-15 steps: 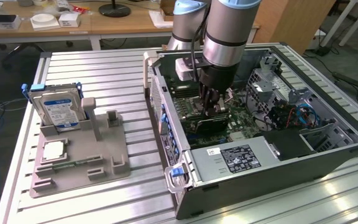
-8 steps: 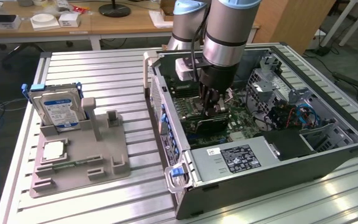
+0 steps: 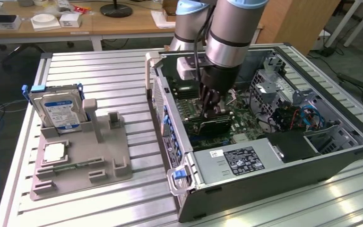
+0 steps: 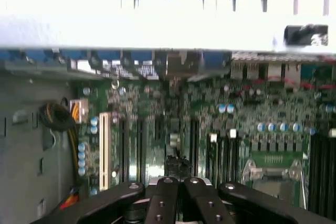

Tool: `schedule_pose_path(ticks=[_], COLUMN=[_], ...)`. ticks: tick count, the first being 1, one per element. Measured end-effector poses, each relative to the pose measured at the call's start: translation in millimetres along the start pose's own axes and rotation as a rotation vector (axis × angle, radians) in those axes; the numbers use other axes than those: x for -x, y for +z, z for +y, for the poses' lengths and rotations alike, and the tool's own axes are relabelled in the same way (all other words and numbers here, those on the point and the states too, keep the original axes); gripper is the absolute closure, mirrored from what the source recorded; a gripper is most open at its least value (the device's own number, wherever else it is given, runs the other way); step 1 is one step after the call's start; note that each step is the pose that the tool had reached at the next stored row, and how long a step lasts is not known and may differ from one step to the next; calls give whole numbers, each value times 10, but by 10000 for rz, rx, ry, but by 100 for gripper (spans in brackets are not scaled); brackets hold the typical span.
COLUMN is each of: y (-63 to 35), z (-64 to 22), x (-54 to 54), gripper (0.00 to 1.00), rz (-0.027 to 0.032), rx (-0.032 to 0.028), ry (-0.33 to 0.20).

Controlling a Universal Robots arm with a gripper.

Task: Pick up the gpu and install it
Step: 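Press down on the gpu until it lock into place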

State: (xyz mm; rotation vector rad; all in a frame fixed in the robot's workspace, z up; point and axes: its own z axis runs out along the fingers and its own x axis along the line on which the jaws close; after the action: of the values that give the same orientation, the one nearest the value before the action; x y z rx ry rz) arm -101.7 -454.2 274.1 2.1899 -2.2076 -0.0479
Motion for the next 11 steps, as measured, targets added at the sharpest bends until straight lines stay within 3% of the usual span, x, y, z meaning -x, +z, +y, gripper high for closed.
schedule_pose_path(ticks=[5, 9, 10, 11], y=[-4, -4, -6, -7], z=[-1, -6, -11, -17], x=[0, 0, 1, 6], gripper=[90, 90, 90, 90], rz=[5, 12, 17, 32], rx=[839, 1559, 1709, 1806], ry=[2, 4, 3, 5])
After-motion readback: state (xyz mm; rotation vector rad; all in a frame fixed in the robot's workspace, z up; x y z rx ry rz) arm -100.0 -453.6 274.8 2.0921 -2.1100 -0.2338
